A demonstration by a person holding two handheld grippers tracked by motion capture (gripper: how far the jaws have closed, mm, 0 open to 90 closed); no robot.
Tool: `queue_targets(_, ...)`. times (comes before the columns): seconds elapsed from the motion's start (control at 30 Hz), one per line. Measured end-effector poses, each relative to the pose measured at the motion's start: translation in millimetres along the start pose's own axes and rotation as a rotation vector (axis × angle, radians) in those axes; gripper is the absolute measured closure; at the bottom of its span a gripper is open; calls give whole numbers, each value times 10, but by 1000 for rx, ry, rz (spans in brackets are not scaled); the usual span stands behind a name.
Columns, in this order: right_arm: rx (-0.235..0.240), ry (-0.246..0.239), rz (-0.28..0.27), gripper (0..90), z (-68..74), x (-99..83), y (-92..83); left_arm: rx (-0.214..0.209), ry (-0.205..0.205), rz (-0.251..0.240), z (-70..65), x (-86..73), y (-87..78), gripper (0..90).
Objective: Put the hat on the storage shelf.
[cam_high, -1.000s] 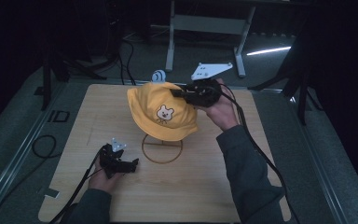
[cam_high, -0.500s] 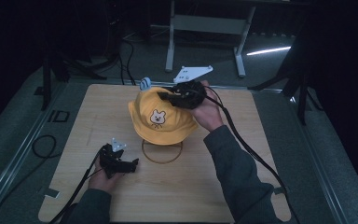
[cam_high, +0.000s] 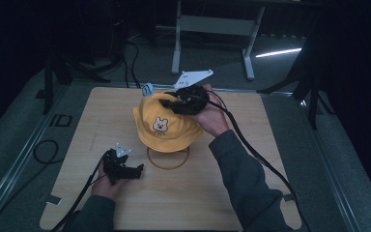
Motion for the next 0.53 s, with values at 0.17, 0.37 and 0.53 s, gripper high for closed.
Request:
queue_targets(0.17,-36,54,-13,408,-51,25,-124,1,-2,-2,-1,1,1,19)
queue_targets(0.37,-46,66,-14,323,-58,47,-335,2,-2,-3,-1,1,2,19)
queue_targets(0.53,-38,78,-2,321,-70,-1,-452,1,-1,-1,0,1,1,20)
Point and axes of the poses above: each handheld gripper's, and its own axes: y roughly forward along the jaws, x roughly out of its top, z roughly to its left, the point moved 6 cm from there along y, roughly forward along the jaws, and after that the axes turned 4 degrees about y, right-handed, at the moved point
